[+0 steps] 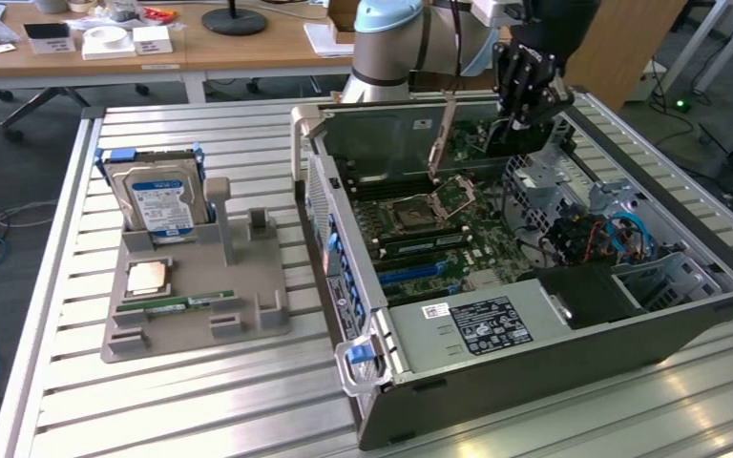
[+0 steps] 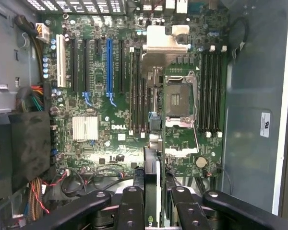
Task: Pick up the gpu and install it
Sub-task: 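Insert the gpu into the slot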
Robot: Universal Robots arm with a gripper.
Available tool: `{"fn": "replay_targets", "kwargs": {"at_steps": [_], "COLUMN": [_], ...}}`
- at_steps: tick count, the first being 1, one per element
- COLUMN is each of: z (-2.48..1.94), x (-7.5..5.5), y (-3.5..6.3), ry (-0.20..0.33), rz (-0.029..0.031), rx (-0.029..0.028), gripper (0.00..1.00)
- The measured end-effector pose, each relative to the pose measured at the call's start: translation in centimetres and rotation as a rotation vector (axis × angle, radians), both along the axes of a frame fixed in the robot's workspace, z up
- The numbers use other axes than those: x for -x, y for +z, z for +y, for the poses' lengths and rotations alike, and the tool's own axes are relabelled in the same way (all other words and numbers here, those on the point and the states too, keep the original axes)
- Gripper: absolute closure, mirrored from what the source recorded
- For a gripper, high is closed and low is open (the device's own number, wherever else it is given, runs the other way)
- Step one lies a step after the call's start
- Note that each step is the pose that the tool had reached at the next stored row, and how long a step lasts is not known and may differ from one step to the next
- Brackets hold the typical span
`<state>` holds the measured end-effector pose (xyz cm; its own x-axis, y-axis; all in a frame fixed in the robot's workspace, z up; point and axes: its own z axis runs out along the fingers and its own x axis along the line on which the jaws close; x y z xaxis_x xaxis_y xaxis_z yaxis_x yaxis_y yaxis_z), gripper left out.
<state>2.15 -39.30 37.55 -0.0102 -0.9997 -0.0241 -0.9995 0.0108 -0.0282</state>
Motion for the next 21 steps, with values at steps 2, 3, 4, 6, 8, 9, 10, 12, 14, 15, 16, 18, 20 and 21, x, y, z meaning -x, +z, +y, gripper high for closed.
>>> {"fn": "replay_targets", "kwargs": {"at_steps": [2,3,4,6,8,9,10,12,14,15,16,18,20,21], "z": [0.0,0.0,0.0,0.0,0.0,0.01,0.0,0.0,0.0,0.0,0.0,0.0,0.0,0.0], "x": [0.1,0.1,0.1,0.1,0.2,0.2,0.2,0.2,0.3,0.4,0.6,1.0,1.3,1.5], "y": [-0.02,-0.08,-0.18,-0.44,-0.74,-0.81,-0.83,-0.86,-0.91,-0.92,-0.93,-0.97,-1.0,-1.01], "ry": [-0.005,-0.005,-0.006,-0.006,-0.007,-0.007,-0.007,-0.007,-0.007,-0.007,-0.007,-0.007,-0.007,-0.007], "rz": [-0.0001,-0.0001,-0.0002,0.0,-0.0001,-0.0001,0.0,0.0,-0.0001,-0.0001,-0.0001,-0.0001,-0.0001,-0.0001], "rx": [0.0,-0.0003,-0.0003,0.0001,-0.0001,0.0,0.0002,0.0002,0.0,0.0,0.0,-0.0001,0.0,0.0], "gripper": [0.74,0.74,0.74,0.74,0.74,0.74,0.74,0.74,0.74,0.74,0.74,0.74,0.74,0.74]}}
